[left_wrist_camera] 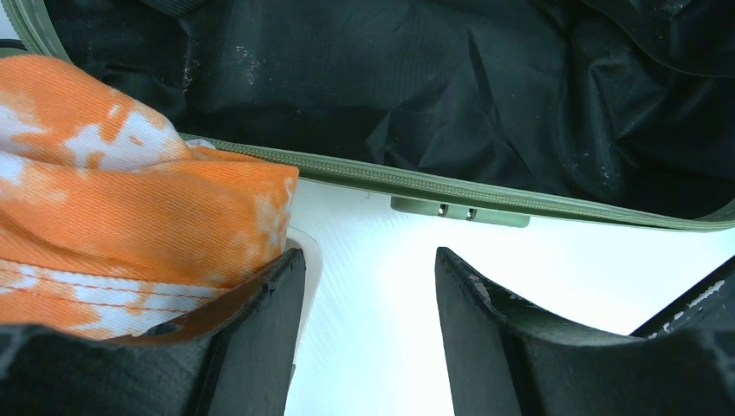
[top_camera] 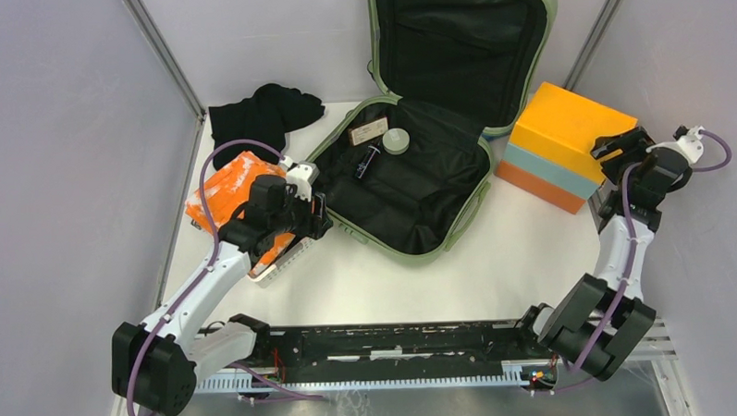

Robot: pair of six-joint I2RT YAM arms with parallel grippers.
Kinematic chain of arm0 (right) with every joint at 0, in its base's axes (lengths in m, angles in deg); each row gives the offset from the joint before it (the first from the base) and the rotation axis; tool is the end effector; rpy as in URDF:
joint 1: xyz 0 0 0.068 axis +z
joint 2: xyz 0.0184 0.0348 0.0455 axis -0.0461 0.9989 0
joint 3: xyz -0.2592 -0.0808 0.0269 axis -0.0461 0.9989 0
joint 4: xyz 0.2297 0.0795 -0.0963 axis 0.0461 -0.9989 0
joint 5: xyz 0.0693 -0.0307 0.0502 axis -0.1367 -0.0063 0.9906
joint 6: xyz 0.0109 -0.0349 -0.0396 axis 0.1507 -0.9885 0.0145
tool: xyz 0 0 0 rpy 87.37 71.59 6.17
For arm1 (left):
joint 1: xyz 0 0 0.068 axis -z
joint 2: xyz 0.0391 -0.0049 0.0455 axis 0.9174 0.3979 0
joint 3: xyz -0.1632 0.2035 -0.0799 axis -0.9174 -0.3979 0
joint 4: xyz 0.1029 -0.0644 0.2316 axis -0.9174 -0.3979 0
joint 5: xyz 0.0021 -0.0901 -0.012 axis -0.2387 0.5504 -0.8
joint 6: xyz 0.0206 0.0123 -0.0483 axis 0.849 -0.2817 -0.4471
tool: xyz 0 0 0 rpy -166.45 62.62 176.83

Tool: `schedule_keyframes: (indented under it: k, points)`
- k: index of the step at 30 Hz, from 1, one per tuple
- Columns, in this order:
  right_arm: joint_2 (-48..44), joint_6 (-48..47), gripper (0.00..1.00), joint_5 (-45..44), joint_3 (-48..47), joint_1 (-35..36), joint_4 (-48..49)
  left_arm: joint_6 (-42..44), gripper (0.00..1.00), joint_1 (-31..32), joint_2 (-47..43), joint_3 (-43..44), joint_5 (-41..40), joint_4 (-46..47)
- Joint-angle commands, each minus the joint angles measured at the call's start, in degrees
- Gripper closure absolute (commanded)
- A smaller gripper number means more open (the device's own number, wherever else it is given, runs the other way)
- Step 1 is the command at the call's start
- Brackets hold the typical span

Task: Open, take out, and arrange the luggage
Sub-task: Adjust the storage box at the center of the board.

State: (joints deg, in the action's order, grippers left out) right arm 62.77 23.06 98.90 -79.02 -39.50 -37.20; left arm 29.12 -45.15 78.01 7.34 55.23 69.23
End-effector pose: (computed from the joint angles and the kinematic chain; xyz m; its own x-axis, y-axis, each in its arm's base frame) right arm 0.2297 -0.1605 0.3075 0.0585 0.6248 -0.7786 0.4151 0.6941 0.5882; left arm 0.2079 -0.0903 0.2580 -0.6154 0.1617 -0.7715 0.4790 0.8540 -0.2031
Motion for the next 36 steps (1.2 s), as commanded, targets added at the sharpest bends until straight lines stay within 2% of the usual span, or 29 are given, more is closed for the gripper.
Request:
schedule_keyframes:
  k: [1, 4, 13, 25, 29, 36]
  points:
    - [-6.14, 3.88, 0.26, 2.17, 2.37, 1.75, 3.08, 0.69, 0.36, 0.07, -0.40, 0.92, -1.07, 1.25]
    - [-8.45, 4.90, 0.30, 2.27, 4.19, 3.09, 3.06, 0.66, 0.36, 0.12, -0.91, 0.77, -1.01, 1.20]
    - [-15.38, 7.84, 0.30, 2.29, 9.15, 7.78, 3.01, 0.69, 0.36, 0.13, -1.25, 0.67, -0.71, 1.40]
    - [-24.71, 8.92, 0.30, -7.47, 15.94, 27.50, 2.36, 0.84, 0.36, 0.12, -1.34, 0.72, -1.74, 1.18]
    - [-27.62, 4.99, 0.27, -9.11, 15.09, 28.95, -0.54, 0.84, 0.36, 0.17, -1.17, 0.74, -1.91, 1.09]
    - [-33.24, -9.85, 0.12, -10.50, 11.09, 28.95, -8.67, 0.98, 0.36, 0.13, -1.91, 0.75, -2.79, 0.76]
